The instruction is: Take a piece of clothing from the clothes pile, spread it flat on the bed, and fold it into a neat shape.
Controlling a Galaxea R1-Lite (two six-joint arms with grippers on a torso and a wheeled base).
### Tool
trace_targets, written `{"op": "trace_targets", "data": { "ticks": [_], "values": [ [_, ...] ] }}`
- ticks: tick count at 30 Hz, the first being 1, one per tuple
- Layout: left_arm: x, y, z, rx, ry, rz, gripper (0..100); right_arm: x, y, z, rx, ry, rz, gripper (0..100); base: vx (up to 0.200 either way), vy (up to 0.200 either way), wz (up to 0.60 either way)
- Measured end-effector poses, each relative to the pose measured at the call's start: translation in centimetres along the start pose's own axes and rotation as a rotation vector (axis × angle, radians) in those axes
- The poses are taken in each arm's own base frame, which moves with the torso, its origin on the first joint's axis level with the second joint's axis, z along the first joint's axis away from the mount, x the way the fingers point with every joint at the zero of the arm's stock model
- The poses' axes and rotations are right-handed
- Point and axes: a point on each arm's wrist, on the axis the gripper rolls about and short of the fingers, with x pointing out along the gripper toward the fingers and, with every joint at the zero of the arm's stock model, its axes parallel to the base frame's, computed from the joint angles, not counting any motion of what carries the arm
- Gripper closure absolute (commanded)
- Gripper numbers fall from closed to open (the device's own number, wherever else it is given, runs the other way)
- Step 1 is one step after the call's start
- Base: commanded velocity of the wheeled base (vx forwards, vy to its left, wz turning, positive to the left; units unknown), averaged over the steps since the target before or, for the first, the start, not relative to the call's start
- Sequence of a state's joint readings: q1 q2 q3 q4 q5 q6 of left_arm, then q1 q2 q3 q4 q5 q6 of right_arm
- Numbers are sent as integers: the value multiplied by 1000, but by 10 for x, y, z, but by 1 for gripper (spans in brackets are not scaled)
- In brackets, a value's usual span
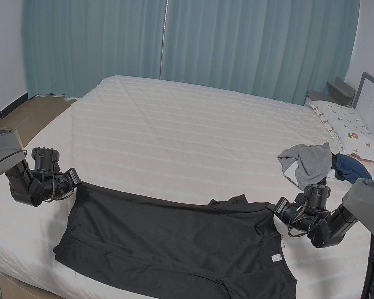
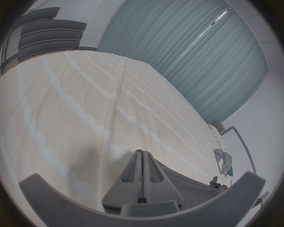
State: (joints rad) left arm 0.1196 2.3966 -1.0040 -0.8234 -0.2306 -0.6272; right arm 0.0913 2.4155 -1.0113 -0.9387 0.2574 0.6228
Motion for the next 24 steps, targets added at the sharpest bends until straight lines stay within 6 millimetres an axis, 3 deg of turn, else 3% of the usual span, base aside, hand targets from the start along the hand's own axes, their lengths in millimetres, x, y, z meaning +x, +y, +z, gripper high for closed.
{"op": "trace_targets", "data": {
  "ticks": [12, 24],
  "values": [
    [-40, -8, -6, 25, -37, -41, 100, -28, -1, -15, -15, -5, 35, 100, 0, 0, 0],
    [-65, 3, -27, 88, -39, -34, 100, -65, -9, -36, -23, 27, 40, 100, 0, 0, 0]
  ]
}}
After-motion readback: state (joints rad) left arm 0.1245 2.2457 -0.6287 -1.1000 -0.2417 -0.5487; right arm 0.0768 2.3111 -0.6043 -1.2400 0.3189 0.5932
